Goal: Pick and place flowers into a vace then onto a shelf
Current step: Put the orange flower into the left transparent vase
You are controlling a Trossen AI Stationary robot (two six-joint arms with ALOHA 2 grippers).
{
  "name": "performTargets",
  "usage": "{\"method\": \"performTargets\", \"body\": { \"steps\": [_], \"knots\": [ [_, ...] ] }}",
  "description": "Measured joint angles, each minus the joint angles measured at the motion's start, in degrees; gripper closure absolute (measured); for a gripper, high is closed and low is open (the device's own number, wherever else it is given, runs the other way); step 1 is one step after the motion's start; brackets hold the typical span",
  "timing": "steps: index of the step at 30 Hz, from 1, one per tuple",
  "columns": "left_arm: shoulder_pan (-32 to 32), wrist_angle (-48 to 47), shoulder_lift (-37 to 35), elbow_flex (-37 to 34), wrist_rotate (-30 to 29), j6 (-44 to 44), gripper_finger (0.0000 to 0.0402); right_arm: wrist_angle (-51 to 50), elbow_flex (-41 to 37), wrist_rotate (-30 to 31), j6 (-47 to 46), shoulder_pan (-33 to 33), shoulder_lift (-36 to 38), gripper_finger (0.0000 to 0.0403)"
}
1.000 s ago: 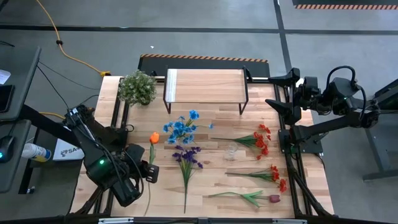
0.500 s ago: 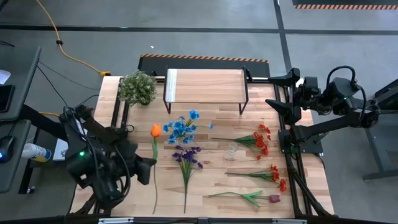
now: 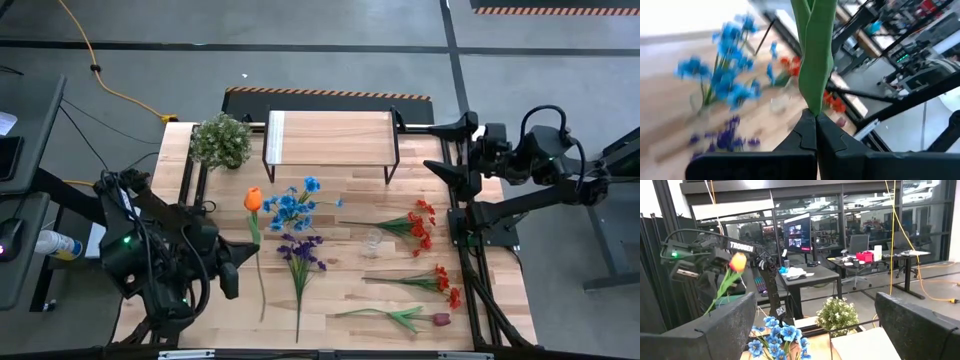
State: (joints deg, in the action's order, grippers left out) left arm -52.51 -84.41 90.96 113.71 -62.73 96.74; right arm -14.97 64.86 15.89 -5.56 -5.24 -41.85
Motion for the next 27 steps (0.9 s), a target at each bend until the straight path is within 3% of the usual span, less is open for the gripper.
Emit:
{"method": "performTargets", "body": {
  "steps": [5, 10, 19, 27],
  "knots": [
    [0.0, 2.3, 0.0, 0.0, -7.6, -6.8, 0.0377, 0.4, 0.0, -1.8, -3.2, 0.0, -2.2, 0.0008],
    [1.3, 3.0, 0.0, 0.0, -11.0, -11.4, 0.0377, 4.5, 0.0, -6.7, -4.5, 0.0, -5.9, 0.0008],
    [8.9, 18.2, 0.0, 0.0, -7.9, -35.8, 0.0377, 15.7, 0.0, -15.7, -5.0, 0.0, -12.7, 0.0008],
    [17.1, 34.9, 0.0, 0.0, 1.0, -60.0, 0.0377, 22.2, 0.0, -19.7, -6.6, 0.0, -16.7, 0.0008]
  ]
}}
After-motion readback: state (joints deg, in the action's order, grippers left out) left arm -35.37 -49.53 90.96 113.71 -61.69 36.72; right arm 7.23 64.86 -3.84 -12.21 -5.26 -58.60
